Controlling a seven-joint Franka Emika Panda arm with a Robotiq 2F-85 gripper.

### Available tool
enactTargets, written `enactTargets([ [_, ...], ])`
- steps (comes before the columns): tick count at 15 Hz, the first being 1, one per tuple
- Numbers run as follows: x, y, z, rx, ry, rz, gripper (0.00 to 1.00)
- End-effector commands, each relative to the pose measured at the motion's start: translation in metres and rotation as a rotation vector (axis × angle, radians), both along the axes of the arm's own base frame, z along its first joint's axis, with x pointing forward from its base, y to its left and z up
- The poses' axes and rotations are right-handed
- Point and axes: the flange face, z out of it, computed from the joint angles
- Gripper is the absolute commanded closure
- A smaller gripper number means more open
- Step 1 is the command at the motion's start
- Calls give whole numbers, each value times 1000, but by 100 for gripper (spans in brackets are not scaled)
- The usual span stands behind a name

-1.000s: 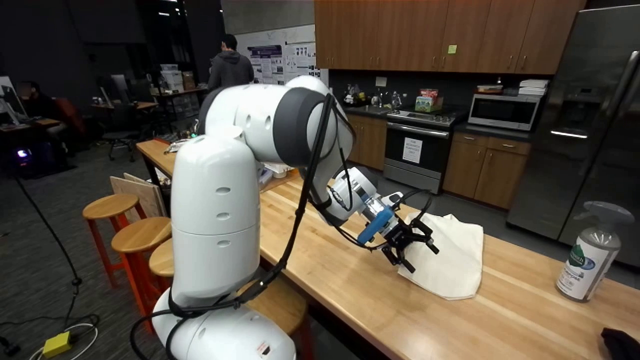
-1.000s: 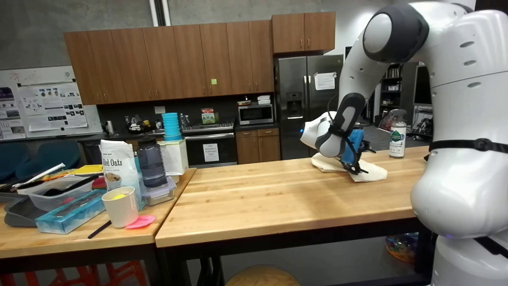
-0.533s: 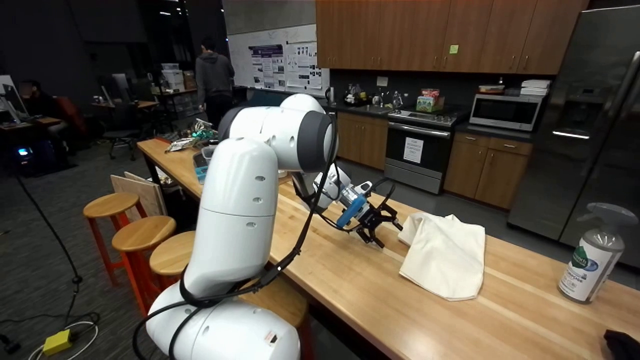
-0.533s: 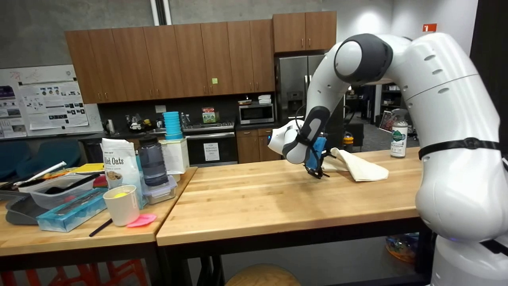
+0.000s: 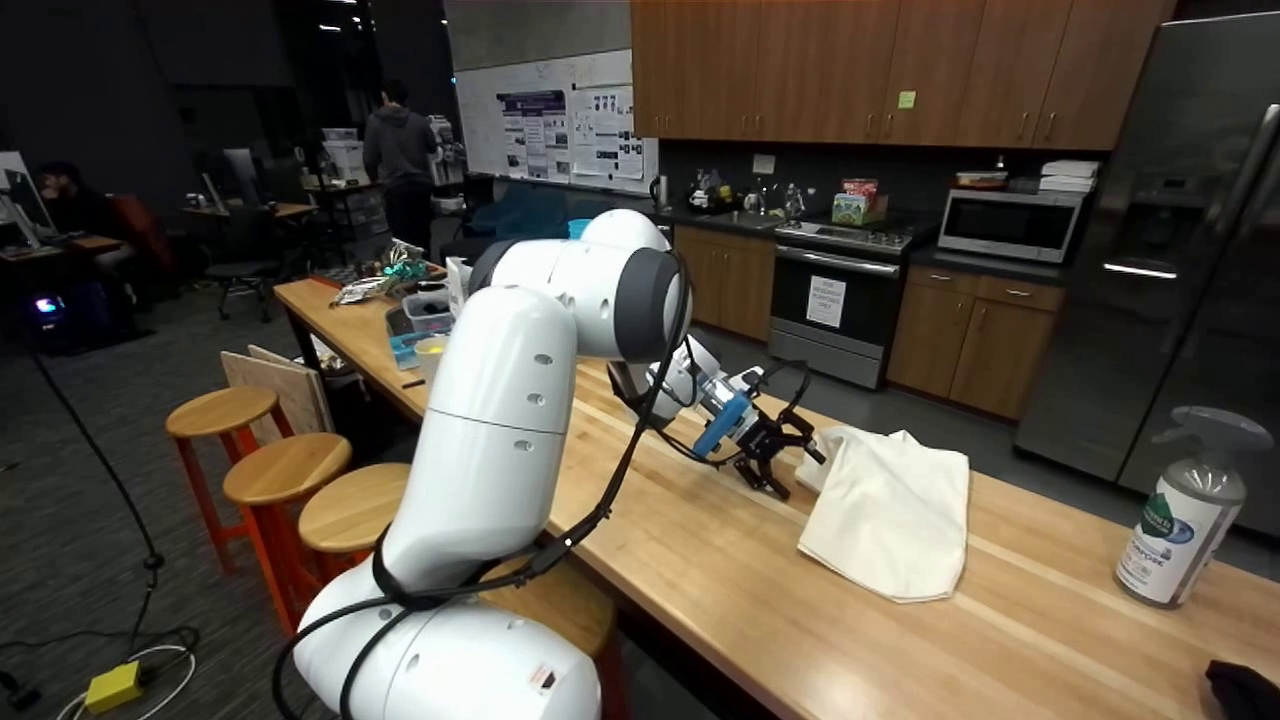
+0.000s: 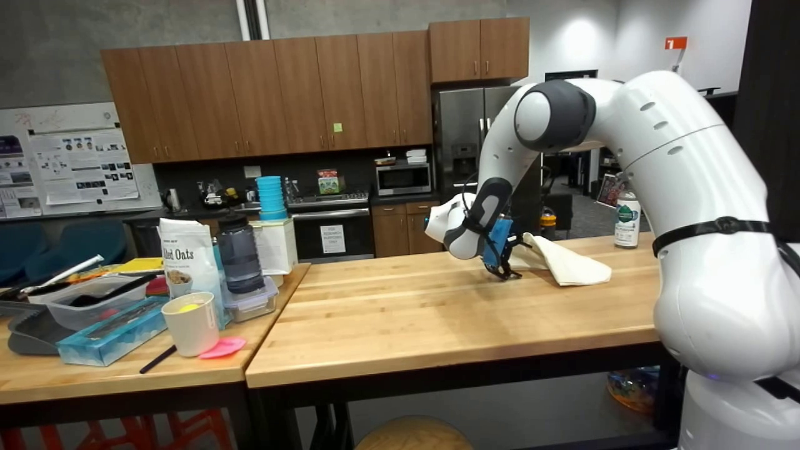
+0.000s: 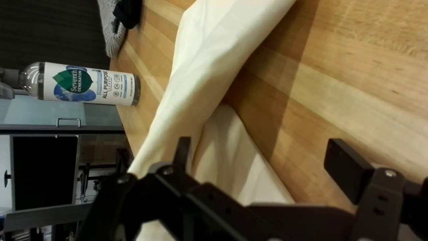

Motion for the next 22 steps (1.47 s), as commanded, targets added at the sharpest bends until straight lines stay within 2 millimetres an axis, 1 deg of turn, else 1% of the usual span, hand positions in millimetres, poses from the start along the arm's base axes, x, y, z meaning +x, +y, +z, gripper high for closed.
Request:
enactTargets([
  [1,8,-9,4,-5,6,-46,0],
  [5,11,-7,11,-18,-1,-72,0],
  [10,11,-6,20,-30,-10,-115,0],
  [11,-4,-19,27,-33,-13,-127,0],
  [15,-11,-39,43,-62,-26,-182,0],
  [19,-19,-66,63,-87,-54,-252,0],
  [22,-30,-82,64,-93,-37,-292,0],
])
